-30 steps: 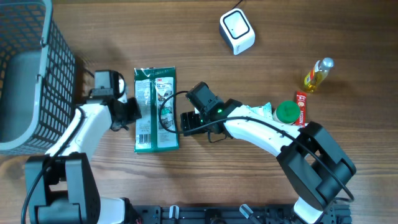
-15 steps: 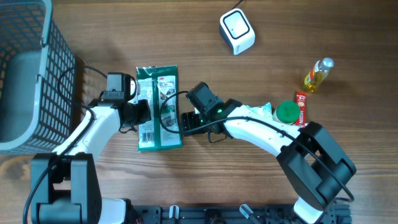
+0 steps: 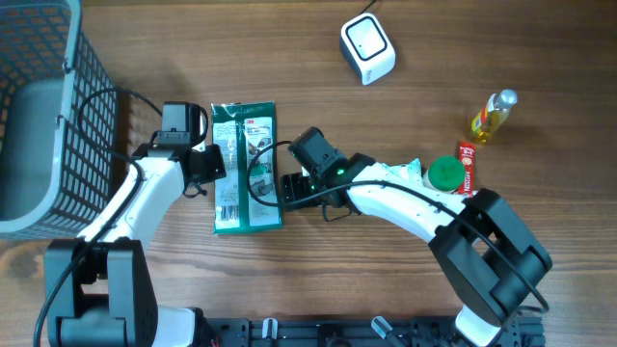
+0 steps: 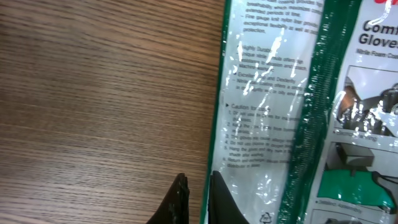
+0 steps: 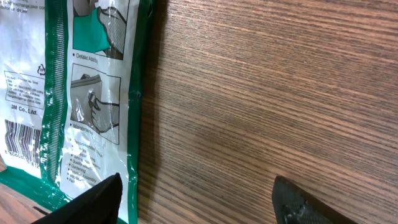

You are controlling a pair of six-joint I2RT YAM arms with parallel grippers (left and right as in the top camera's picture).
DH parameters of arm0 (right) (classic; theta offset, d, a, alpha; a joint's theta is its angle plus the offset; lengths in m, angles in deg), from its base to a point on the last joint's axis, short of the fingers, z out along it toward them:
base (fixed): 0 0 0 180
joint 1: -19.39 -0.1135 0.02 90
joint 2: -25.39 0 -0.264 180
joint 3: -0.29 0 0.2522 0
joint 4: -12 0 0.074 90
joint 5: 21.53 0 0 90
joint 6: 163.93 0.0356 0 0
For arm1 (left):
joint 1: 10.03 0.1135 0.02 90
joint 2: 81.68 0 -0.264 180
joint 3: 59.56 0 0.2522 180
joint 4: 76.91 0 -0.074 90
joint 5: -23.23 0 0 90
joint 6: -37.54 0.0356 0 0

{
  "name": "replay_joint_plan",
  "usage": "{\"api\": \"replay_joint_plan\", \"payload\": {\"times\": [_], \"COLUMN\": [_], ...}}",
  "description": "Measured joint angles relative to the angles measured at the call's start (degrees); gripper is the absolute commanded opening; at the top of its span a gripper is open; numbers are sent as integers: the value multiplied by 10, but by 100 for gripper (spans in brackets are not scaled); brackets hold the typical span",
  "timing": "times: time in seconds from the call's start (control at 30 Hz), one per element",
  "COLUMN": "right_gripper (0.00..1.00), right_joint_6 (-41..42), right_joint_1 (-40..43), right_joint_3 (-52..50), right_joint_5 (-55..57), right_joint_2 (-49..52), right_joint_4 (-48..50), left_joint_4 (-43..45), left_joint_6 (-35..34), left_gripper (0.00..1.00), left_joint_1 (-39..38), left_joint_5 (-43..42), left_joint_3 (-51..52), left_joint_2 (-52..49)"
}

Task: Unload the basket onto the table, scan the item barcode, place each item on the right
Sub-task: 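Reach the left gripper to the glove pack's left edge and grasp, then hold the glove pack with both grippers and lift it slightly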

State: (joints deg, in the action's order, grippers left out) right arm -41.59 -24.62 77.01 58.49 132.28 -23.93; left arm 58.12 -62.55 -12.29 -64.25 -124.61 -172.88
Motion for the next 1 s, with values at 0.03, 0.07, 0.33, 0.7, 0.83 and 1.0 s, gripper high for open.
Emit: {"api": "replay_joint_plan", "payload": {"times": [0.03, 0.07, 0.33, 0.7, 0.83, 1.0], "right_gripper": [77, 77, 76, 63, 63, 62], "right_joint_6": [0, 0, 0, 35, 37, 37], "right_joint_1": [0, 0, 0, 31, 38, 38], "right_joint_3": [0, 0, 0, 0, 0, 0], "right_joint_5": [0, 0, 0, -85, -106, -114], "right_joint_2": [0, 0, 0, 0, 2, 23], "right_joint_4": [0, 0, 2, -6, -8, 13], "left_joint_4": [0, 2, 4, -13, -14, -6], "left_joint_6": [0, 0, 0, 0, 0, 0], "left_gripper": [4, 4, 4, 4, 5, 8], "left_joint_1": [0, 0, 0, -74, -85, -86], "left_joint_5": [5, 7, -4, -7, -7, -9], "left_joint_3": [0, 0, -5, -11, -11, -11], "left_joint_2": [-1, -3, -73, -76, -76, -77]}}
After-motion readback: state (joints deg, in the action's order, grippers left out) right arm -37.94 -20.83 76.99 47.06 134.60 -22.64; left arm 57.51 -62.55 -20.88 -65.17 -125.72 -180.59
